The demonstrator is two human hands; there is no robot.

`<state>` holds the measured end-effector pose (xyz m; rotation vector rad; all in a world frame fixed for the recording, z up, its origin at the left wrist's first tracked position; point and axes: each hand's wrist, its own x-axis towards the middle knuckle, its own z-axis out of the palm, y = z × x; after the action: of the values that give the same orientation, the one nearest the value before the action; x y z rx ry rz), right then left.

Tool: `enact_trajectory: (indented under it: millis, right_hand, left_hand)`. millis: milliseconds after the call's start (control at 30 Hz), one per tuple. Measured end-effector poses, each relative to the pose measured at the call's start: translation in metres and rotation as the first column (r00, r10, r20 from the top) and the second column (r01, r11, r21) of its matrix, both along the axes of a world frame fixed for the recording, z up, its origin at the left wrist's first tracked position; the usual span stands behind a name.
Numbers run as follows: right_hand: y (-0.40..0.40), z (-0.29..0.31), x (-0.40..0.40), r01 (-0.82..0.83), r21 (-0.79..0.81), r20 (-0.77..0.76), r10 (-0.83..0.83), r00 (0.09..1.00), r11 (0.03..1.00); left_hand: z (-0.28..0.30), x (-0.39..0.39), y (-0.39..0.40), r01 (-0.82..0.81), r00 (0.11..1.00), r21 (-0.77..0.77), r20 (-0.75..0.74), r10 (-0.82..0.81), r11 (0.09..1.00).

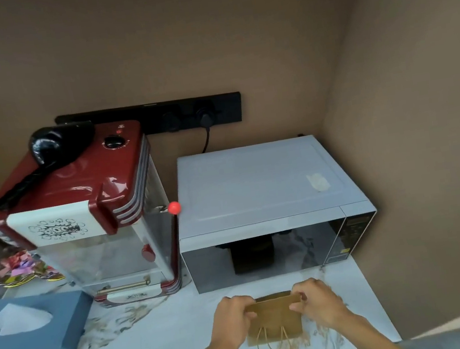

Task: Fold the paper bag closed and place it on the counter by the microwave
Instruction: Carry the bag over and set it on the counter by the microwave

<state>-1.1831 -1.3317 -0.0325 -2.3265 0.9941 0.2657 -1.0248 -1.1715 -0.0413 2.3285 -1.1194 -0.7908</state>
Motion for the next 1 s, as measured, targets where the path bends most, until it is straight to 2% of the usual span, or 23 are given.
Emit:
enact_trajectory:
  millis: [133, 267, 533, 633, 700, 867, 1000]
  right_hand:
    - [0.007, -0.001, 0.018, -0.312, -0.209, -0.095, 0.299, 0.950, 0.927]
    - [0.023, -0.011, 0.031, -0.444, -0.345, -0.137, 0.424, 0.895, 0.827]
    - [0.020, -0.007, 0.030, -0.543, -0.434, -0.283, 0.463, 0.840, 0.719]
    - [0.014, -0.010, 0.024, -0.575, -0.447, -0.312, 0.483, 0.818, 0.685]
    - [0.012, -0.014, 0.022, -0.550, -0.507, -0.293, 0.468, 0.834, 0.663]
    - [0.005, -0.005, 0.021, -0.569, -0.368, -0.285, 0.493, 0.822, 0.736]
    - [0.006, -0.004, 0.019, -0.544, -0.353, -0.249, 0.484, 0.839, 0.761]
  left_hand:
    - [0.007, -0.004, -0.013, 0.150, 0.972, 0.137, 0.162, -0.171, 0.979]
    - [0.004, -0.014, -0.022, 0.171, 0.933, 0.248, 0.270, -0.238, 0.954]
    - [0.000, -0.014, -0.019, 0.186, 0.928, 0.261, 0.271, -0.257, 0.947]
    - [0.000, -0.011, -0.018, 0.184, 0.936, 0.269, 0.245, -0.251, 0.946]
    - [0.001, -0.009, -0.017, 0.179, 0.940, 0.266, 0.236, -0.244, 0.947]
    - [0.004, -0.008, -0.017, 0.141, 0.954, 0.273, 0.220, -0.205, 0.951]
    - [0.003, -0.011, -0.015, 0.128, 0.963, 0.252, 0.201, -0.181, 0.959]
